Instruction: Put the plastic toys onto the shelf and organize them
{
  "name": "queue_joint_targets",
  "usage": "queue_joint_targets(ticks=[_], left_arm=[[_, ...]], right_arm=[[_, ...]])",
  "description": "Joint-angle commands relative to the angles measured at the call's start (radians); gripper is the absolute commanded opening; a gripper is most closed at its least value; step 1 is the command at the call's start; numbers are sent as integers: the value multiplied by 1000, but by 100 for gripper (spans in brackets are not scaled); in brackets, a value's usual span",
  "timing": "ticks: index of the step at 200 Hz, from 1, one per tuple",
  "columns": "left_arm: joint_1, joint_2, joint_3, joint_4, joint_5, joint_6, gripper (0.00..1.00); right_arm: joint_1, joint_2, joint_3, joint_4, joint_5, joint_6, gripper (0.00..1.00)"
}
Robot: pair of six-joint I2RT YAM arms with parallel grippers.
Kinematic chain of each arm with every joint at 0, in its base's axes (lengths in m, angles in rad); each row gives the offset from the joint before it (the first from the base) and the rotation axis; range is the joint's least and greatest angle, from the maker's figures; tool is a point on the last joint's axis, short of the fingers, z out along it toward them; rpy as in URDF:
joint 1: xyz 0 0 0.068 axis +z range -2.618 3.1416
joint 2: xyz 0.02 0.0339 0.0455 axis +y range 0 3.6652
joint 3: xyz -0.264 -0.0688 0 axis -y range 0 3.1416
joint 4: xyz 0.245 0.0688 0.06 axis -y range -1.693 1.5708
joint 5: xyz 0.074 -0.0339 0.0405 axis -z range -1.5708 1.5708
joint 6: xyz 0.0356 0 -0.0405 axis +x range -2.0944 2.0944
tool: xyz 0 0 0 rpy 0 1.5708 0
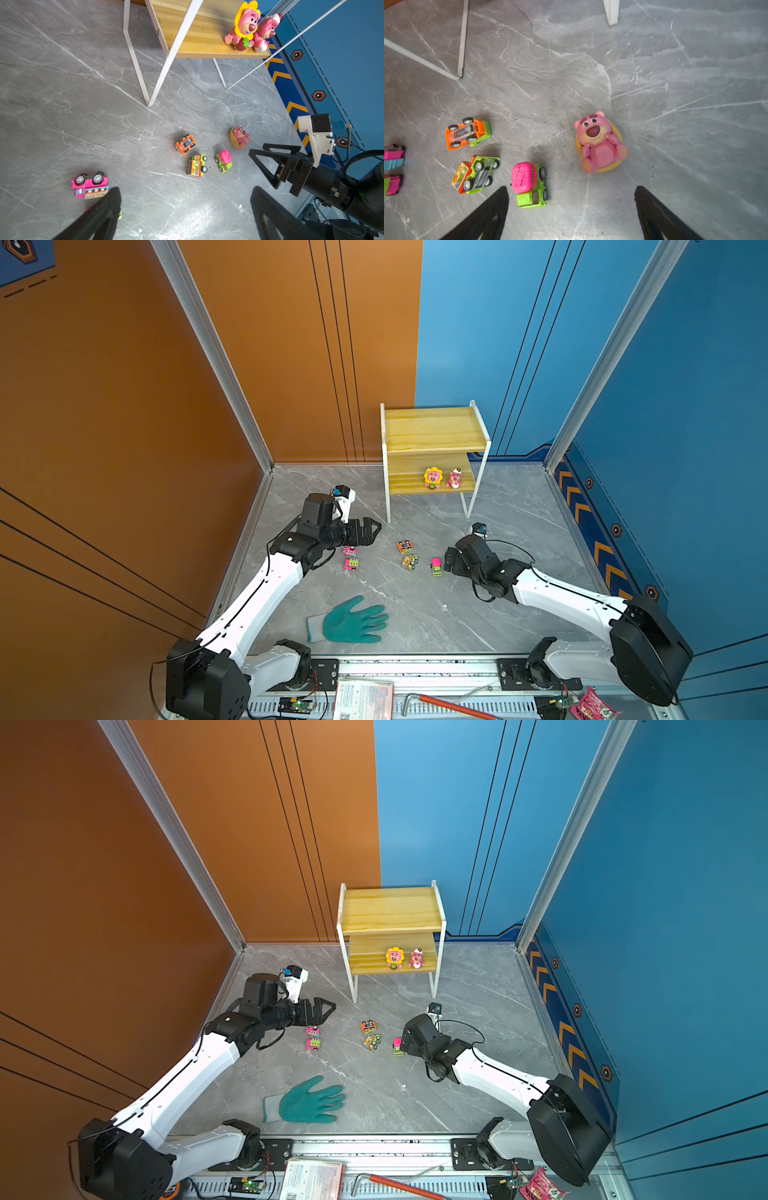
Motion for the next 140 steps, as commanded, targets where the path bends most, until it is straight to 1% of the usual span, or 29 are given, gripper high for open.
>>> queue_joint_targets(ticks=[1,16,19,28,46,60,80,96,112,116,140], left_arm=[[-9,-9,-20,10,36,27,98],[-18,-20,-22,11,35,40,98],[-21,-23,-22,11,35,42,98],[-30,-29,-25,11,32,50,98],[-48,-41,-27,11,14,58,98],[-63,-58,-28,15,20,68,98],[-100,-82,-19,4,-26,87,98],[-152,-106,25,-54,-85,105,98],[-212,-127,74,-127,-152,137,98],[-222,-131,110,-144,-160,144,98],[-251,-150,174,-205,-191,186,98]], right_arm=[[7,-46,-41,116,87,-203,93],[-6,-69,-79,186,65,-253,90],[-37,-74,-80,189,57,-256,90],[-65,-89,-92,202,24,-268,88],[-105,-124,-110,210,-14,-277,87],[-133,-154,-130,227,-58,-285,85],[-162,-177,-159,242,-90,-288,84],[-175,-191,-189,250,-106,-280,78],[-182,-195,-213,269,-126,-268,77],[-182,-193,-215,268,-128,-266,77],[-182,-168,-214,252,-122,-260,77]])
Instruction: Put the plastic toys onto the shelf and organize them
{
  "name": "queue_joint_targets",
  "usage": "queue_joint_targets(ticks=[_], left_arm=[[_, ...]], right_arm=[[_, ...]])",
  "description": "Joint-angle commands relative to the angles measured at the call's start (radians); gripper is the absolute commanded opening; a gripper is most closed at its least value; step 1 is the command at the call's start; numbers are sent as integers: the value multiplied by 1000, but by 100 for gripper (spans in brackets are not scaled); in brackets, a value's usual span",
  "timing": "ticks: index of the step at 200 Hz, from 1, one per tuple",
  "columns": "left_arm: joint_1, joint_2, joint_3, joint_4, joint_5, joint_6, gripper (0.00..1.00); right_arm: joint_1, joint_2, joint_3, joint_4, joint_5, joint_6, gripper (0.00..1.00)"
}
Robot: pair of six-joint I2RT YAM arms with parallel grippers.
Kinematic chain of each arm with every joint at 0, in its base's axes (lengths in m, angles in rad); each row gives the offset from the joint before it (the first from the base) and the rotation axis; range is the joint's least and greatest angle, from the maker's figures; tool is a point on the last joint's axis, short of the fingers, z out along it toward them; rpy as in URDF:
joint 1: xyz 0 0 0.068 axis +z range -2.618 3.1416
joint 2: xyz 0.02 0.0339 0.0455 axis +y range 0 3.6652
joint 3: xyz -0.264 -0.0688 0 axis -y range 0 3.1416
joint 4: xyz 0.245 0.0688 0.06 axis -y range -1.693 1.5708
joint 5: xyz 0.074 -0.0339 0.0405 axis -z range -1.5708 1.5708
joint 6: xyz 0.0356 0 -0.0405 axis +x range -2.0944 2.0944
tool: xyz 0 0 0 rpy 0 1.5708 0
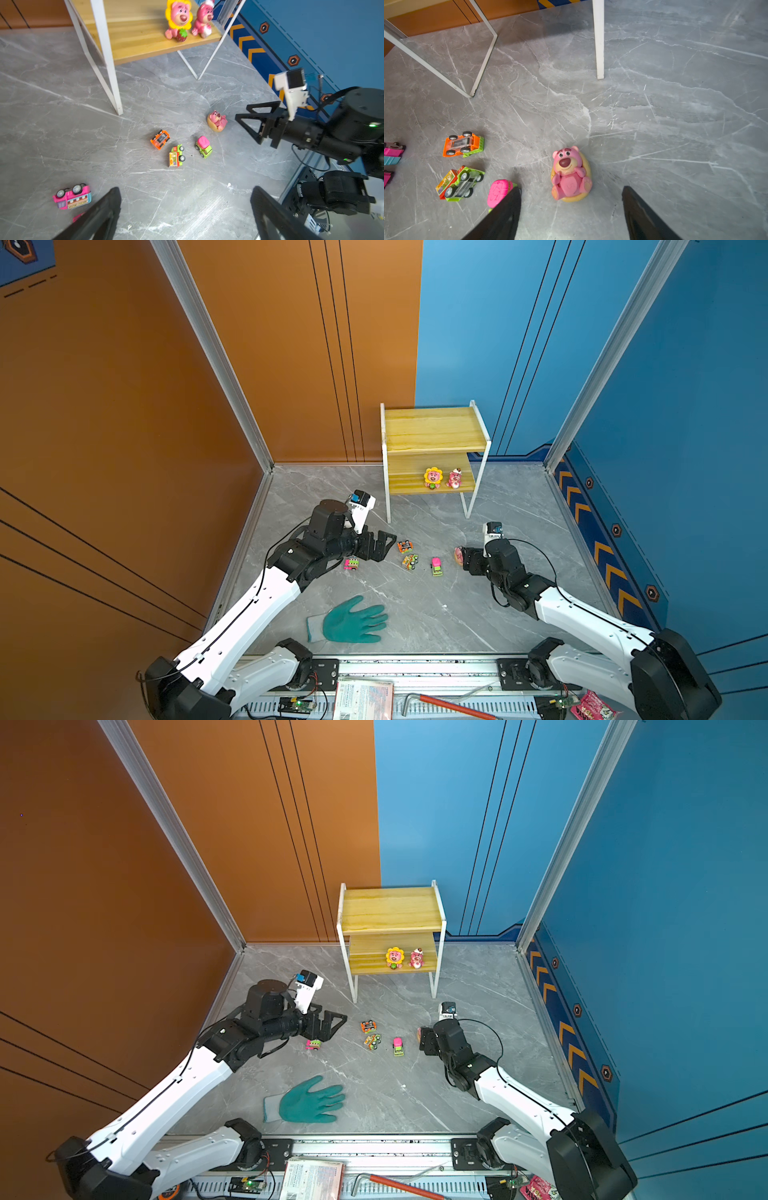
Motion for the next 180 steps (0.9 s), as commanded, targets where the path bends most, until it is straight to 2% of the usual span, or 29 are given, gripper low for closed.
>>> queue_joint_targets(ticks=[1,55,114,157,180], left_arm=[[-19,-37,77,-89,-76,69,98],[-17,-39,36,-85,-138,180,98],[48,-124,-76,-20,-109,175,98],[83,-121,-77,-2,-107,157,98],[99,-118,-80,6,-100,147,98]], right_arm=[[-4,13,-9,13,-20,-1,77],[-5,106,-12,69,-15,-4,78],[-12,261,18,187,-58,-48,78],[-4,366,14,278,-86,-36,77],[22,399,6,321,-58,-42,75]])
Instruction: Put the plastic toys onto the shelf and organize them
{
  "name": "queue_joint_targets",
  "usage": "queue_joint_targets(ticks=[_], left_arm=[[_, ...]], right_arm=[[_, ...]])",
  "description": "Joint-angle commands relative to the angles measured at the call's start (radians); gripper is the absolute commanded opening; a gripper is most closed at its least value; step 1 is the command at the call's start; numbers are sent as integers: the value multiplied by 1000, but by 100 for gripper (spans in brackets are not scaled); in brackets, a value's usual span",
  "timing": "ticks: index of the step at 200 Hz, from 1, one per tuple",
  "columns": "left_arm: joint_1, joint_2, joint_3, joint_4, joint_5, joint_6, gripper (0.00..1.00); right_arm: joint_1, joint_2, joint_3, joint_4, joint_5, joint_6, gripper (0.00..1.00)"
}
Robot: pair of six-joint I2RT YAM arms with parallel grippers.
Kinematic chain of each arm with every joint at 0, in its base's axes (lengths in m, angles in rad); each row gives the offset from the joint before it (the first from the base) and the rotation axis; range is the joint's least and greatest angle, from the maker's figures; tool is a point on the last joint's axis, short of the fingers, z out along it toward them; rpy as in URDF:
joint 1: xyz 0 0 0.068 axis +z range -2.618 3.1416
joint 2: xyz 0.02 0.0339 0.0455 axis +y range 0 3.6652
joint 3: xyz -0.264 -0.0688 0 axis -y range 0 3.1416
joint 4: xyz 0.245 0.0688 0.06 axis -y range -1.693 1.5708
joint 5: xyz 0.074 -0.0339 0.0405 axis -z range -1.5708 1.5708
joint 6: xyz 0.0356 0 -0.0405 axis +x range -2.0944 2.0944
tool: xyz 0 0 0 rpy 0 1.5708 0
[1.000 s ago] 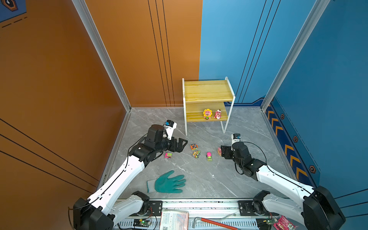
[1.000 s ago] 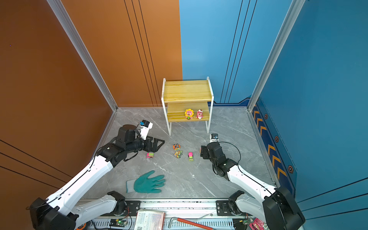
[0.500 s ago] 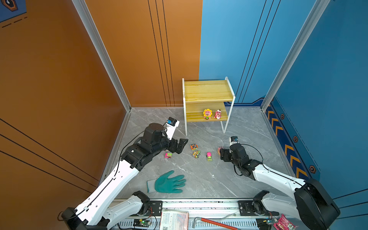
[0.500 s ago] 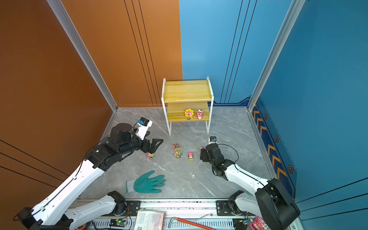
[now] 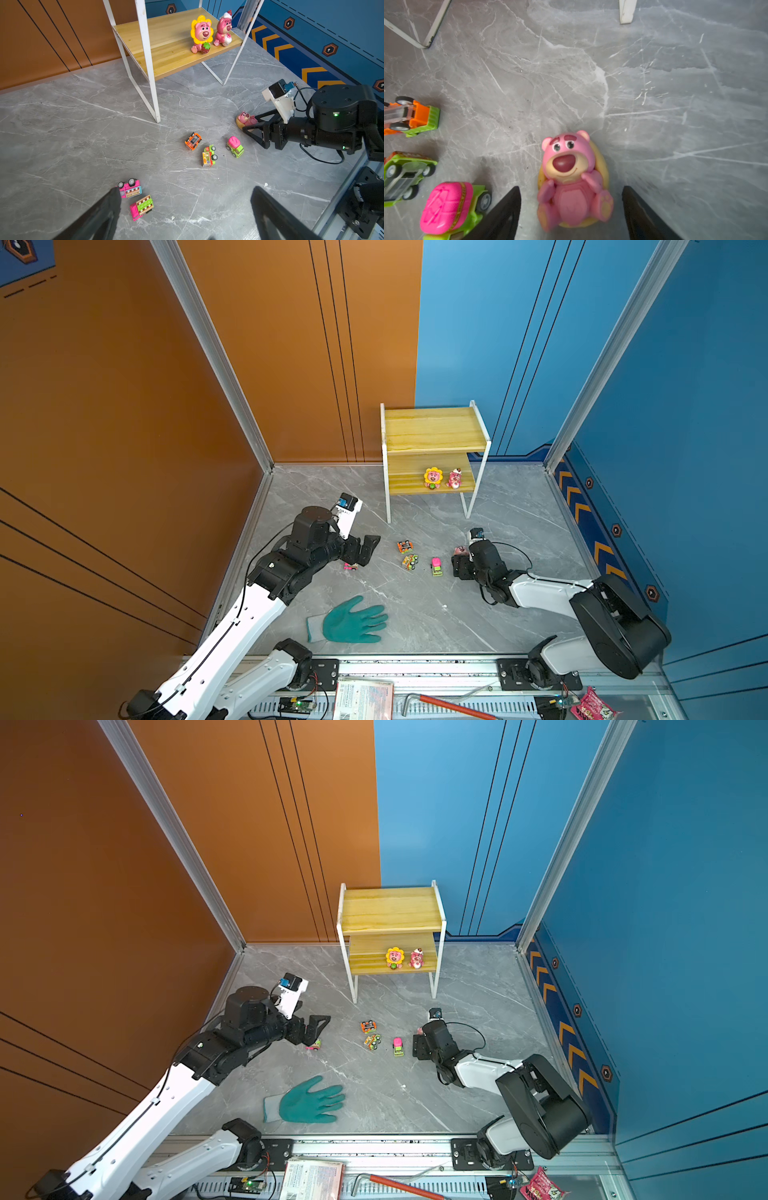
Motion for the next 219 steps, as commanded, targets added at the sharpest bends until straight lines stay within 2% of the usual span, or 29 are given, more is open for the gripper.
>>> queue_joint_targets(ticks=[1,61,100,123,171,194,219], left_arm=[[18,-3,-11,30,4,-10,98],[28,5,-16,32,7,-9,98],[31,11,-16,31,11,-9,98],[33,11,-14,31,12,-11,98],[34,11,-14,31,15,-12,98],[36,12,-14,30,14,-12,98],[36,13,-16,31,14,-11,98]], right_arm=[[23,29,7,82,9,-16,75],[97,82,-3,155,179,-69,66],[99,75,-33,231,157,-95,66],[95,81,-29,227,143,-113,62],[90,89,-47,245,115,-132,63],[89,97,-42,243,108,-140,68],[80,110,-42,254,93,-142,68]])
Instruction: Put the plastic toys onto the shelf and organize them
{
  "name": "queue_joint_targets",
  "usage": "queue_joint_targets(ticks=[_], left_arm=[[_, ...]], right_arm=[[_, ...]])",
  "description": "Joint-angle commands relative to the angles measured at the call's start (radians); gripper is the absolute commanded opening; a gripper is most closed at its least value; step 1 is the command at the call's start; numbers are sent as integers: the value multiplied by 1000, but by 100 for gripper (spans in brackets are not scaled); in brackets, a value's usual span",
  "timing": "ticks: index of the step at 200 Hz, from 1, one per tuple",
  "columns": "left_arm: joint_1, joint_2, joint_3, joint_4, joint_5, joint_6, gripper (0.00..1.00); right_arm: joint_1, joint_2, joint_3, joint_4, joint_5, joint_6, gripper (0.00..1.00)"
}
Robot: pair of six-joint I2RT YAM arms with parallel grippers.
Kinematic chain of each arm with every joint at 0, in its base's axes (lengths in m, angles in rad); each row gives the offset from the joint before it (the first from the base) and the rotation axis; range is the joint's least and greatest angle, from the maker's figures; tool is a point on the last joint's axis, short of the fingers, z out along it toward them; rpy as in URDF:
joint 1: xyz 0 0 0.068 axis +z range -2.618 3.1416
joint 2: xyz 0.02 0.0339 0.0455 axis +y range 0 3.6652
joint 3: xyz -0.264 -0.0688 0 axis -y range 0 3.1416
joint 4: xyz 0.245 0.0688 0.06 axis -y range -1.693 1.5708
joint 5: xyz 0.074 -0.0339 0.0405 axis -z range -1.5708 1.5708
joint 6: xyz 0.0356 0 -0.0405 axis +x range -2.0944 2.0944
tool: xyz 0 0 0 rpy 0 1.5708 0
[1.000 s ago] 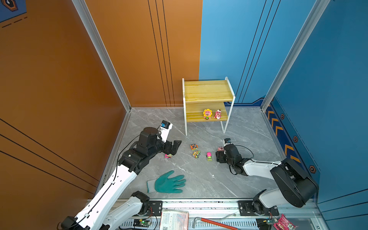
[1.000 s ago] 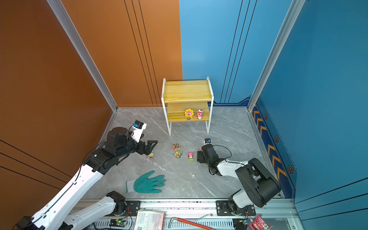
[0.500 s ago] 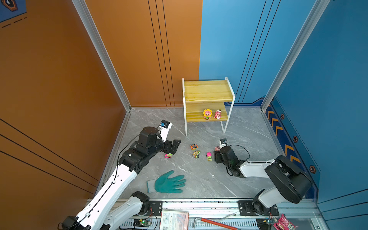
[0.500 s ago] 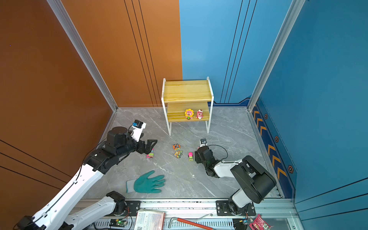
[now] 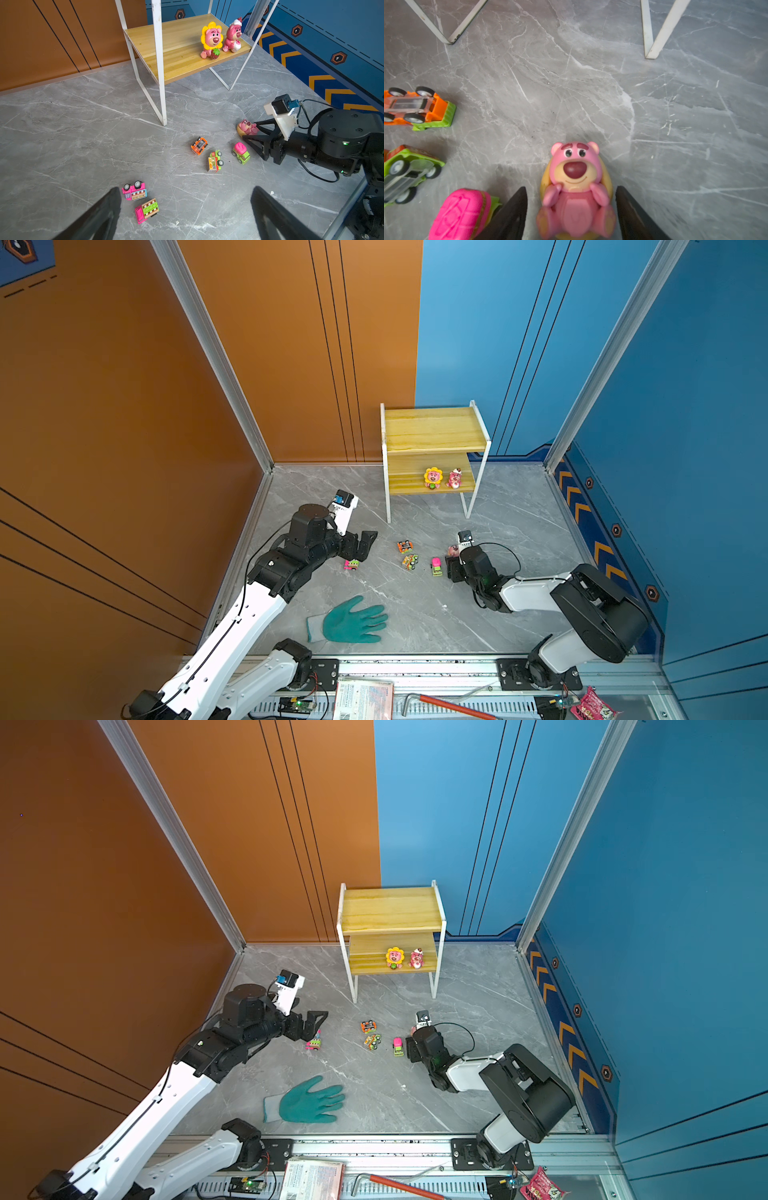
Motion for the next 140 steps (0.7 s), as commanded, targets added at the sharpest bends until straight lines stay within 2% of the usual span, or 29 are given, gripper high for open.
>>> queue_joint_targets(ticks=[1,18,51,83,140], left_arm=[[9,4,-12,11,12,-8,98],[9,4,-12,11,11,-8,98],[10,5,-13,11,11,-8,98],[16,8,-11,11,11,-14,98],[66,14,-5,12,27,-35,98]], right_arm=[[-11,20,-10,28,-24,-19,68],[-13,24,-10,30,-19,-23,67],[-14,15,-11,28,-26,-20,53],[-5,-49,0,-35,-18,-8,44],[43,-278,74,-316,26,0,43]])
